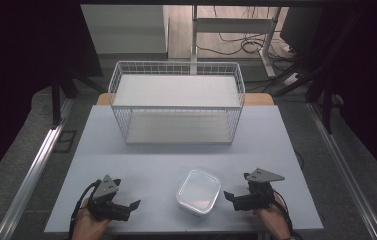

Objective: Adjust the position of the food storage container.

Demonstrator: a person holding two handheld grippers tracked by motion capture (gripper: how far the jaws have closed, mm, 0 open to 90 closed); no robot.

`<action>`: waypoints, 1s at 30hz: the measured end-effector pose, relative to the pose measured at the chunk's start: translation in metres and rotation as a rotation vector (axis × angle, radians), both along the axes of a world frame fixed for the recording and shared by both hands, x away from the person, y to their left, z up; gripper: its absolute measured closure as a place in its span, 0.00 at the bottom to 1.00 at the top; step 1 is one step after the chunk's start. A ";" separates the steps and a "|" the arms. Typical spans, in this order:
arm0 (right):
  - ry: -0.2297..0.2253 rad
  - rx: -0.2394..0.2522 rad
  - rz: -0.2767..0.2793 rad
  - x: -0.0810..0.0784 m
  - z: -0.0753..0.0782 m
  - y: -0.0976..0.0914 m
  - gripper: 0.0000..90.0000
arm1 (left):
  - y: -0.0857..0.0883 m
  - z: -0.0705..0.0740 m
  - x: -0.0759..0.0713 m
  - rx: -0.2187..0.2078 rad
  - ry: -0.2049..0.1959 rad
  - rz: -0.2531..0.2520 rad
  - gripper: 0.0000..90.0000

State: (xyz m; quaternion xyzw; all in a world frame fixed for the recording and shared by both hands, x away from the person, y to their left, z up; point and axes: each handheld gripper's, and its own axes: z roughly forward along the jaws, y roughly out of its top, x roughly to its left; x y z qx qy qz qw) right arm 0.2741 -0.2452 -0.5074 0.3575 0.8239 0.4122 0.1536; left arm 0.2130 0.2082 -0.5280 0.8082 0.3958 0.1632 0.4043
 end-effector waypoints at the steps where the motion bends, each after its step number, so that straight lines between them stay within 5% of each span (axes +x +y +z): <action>1: -0.008 -0.004 0.000 -0.001 0.000 0.001 0.00 | 0.000 0.000 0.000 0.000 0.000 0.000 0.01; 7: -0.059 -0.002 0.002 -0.001 0.002 -0.005 0.00 | 0.006 -0.002 0.001 -0.041 -0.002 0.003 0.01; 24: -0.049 -0.017 0.005 -0.004 0.001 -0.003 0.00 | 0.006 -0.001 0.001 -0.056 0.000 -0.004 0.01; 27: -0.012 -0.023 0.019 -0.008 -0.001 -0.001 0.00 | 0.005 -0.002 0.002 -0.050 0.006 -0.002 0.01; 28: 0.040 -0.045 0.060 -0.012 -0.001 0.002 0.00 | 0.005 -0.002 0.002 -0.050 0.007 -0.001 0.01; 30: 0.073 -0.046 0.072 -0.014 -0.001 0.005 0.04 | 0.006 -0.002 0.001 -0.050 0.007 0.000 0.01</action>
